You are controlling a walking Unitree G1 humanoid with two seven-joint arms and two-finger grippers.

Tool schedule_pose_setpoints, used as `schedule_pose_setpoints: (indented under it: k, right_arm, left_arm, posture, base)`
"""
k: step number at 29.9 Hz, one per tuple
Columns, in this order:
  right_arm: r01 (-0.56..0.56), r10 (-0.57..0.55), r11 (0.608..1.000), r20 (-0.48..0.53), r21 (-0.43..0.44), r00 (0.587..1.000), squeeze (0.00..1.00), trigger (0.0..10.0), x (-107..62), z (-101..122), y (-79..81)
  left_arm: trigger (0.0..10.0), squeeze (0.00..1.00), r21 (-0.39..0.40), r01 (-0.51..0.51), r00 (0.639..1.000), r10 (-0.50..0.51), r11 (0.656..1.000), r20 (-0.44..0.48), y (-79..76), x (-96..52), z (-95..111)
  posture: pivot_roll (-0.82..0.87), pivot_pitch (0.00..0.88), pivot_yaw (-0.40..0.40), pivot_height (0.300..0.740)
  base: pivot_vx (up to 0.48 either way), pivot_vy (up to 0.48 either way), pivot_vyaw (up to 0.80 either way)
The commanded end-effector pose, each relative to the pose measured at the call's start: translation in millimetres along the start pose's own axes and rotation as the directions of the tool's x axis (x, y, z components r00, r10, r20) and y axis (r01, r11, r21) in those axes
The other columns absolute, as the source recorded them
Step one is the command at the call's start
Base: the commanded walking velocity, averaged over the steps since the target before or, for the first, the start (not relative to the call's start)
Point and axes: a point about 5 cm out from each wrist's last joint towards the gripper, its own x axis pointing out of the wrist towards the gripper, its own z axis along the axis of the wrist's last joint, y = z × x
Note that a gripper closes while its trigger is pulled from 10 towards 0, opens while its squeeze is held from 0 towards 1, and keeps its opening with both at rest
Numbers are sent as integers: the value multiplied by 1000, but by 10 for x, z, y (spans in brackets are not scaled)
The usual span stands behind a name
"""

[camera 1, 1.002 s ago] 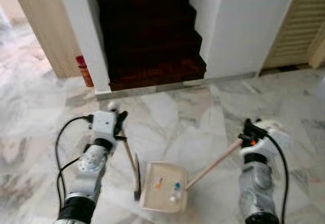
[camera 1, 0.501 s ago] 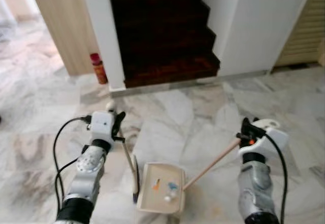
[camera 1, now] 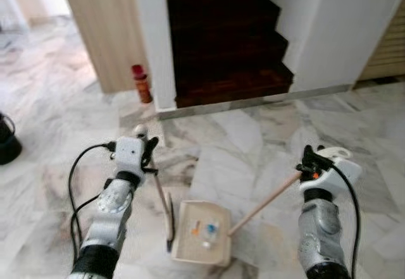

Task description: Sweep floor

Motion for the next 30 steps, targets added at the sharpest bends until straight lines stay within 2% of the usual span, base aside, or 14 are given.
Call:
schedule_pose_setpoints:
  k: [1, 30]
  right_arm:
    - [3, -5, 999, 58, 46, 998, 0, 10000, 50, 119, 15]
    - [2, -5, 999, 58, 49, 998, 0, 10000, 54, 124, 32]
  left_arm:
    - [10000, 0, 23, 16, 999, -17, 1000, 45, -32, 46, 108]
    - [10000, 0, 25, 16, 999, -17, 1000, 41, -12, 51, 118]
  posture:
    - [-52, 0, 41, 740]
    - [-50, 0, 43, 740]
  base:
    - [0, 480, 0]
    - [0, 480, 0]
